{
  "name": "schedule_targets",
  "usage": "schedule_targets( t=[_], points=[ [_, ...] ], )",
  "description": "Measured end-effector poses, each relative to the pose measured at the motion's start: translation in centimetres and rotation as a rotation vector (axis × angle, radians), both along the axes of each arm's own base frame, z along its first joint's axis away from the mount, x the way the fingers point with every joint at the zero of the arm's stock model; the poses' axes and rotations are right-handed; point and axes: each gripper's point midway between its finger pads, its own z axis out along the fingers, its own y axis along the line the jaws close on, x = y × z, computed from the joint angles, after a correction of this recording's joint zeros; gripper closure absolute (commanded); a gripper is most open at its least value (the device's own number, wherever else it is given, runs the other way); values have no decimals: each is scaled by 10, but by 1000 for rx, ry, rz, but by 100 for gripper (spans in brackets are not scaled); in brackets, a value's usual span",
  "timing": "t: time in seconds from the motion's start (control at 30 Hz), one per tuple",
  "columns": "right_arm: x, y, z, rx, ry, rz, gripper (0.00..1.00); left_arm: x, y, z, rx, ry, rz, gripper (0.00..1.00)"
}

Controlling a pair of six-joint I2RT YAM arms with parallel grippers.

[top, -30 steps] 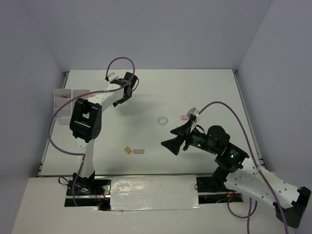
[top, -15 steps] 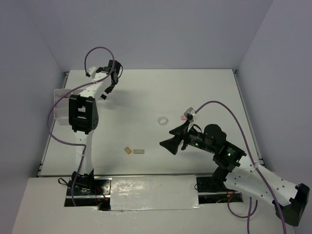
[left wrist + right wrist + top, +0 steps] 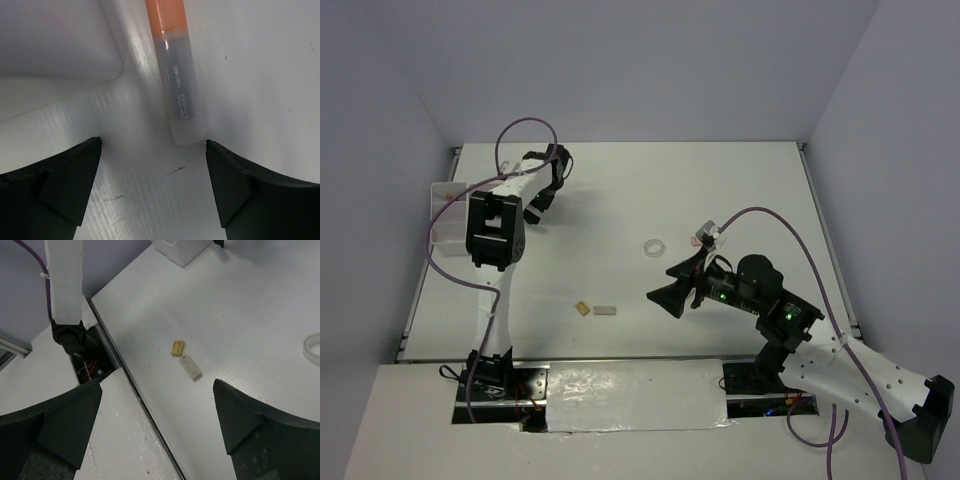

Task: Sort the stationery into containers
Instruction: Pick up the stationery from the center of the board.

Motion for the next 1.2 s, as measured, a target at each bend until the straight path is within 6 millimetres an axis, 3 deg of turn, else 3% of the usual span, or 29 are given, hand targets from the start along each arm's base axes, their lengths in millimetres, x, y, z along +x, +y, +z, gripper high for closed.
schedule_targets(
  t=[0.17,0.53,0.73,1.0,1.2],
  points=[
    [0,1,-1,-2,2,3,0,4,9,1,1,-16,26,3],
    [1,2,-6,-14,13,4,0,13,8,2,3,-46,8,4],
    [1,2,-5,-13,12,5,0,12,9,2,8,-43,11,15],
    [0,3,-10,-18,19,11,0,12,11,2,19,-42,17,21],
    [-1,3,-11,-19,21,16,0,12,15,1,30,-40,22,42]
  ],
)
